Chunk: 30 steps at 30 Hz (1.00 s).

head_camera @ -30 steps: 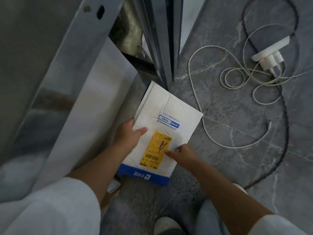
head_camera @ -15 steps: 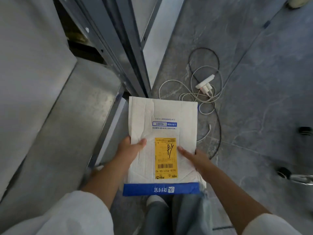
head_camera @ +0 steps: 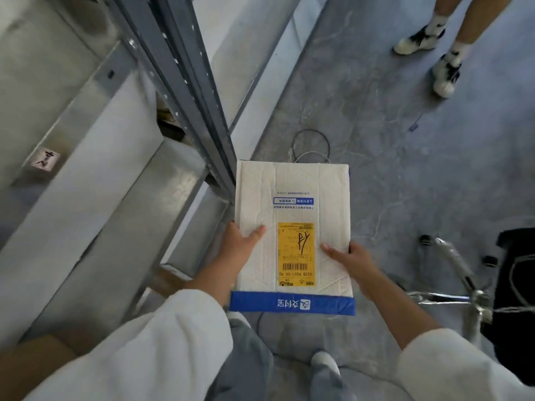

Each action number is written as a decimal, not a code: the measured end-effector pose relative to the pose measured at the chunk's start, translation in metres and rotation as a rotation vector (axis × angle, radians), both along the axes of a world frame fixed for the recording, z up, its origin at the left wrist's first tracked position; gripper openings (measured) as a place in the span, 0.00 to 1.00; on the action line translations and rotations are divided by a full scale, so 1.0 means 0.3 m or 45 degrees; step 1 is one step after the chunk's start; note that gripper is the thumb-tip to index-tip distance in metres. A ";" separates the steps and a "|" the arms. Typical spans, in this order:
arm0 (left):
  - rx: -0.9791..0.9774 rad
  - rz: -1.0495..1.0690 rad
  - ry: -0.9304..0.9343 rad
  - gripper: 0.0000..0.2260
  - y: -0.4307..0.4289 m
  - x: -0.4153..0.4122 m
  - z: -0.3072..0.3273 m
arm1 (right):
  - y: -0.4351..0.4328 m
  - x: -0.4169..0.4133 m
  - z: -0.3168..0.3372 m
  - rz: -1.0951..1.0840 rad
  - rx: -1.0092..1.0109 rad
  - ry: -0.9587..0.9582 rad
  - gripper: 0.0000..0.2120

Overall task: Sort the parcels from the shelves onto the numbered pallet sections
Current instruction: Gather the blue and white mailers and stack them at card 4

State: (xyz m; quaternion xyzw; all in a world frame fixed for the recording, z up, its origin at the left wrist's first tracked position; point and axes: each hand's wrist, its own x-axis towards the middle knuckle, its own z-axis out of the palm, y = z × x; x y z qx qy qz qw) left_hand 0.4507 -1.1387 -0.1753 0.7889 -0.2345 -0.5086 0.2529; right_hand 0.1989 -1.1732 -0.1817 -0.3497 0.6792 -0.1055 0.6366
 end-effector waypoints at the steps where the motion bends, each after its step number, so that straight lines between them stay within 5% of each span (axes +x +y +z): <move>1: -0.035 0.028 -0.035 0.25 0.010 -0.035 0.049 | -0.006 -0.026 0.044 0.004 -0.045 0.024 0.26; 8: -0.202 0.178 -0.346 0.09 0.240 -0.267 0.375 | 0.036 -0.203 0.362 0.157 -0.347 0.144 0.29; 30: -0.555 1.231 -0.427 0.12 1.374 -0.628 0.902 | 0.708 -0.027 0.918 1.150 -0.611 -0.084 0.31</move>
